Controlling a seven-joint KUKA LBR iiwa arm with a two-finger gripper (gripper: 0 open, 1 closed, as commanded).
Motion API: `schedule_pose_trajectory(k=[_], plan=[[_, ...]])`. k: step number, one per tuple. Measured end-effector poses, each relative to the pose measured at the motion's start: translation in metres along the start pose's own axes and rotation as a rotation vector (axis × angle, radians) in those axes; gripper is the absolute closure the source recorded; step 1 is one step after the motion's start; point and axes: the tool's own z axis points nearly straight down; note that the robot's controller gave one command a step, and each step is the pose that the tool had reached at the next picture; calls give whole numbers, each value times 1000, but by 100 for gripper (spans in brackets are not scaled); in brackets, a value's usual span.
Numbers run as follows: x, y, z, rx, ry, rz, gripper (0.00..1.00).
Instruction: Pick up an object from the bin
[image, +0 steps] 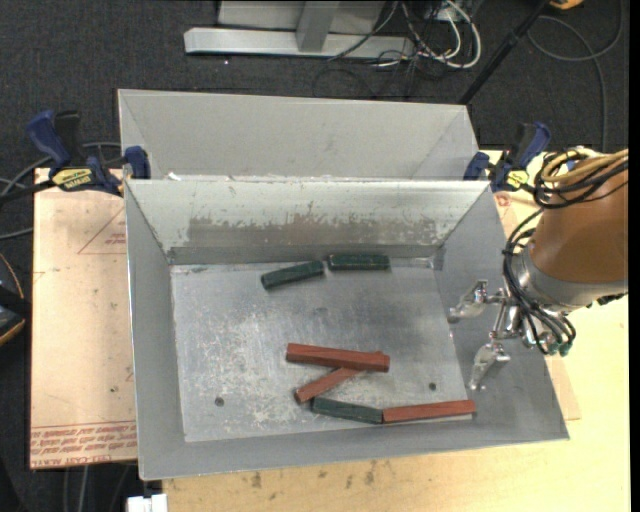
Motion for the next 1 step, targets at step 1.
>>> schedule_pose_trajectory(k=[1], plan=[[-2,0,-4,1,-7,-3,0]])
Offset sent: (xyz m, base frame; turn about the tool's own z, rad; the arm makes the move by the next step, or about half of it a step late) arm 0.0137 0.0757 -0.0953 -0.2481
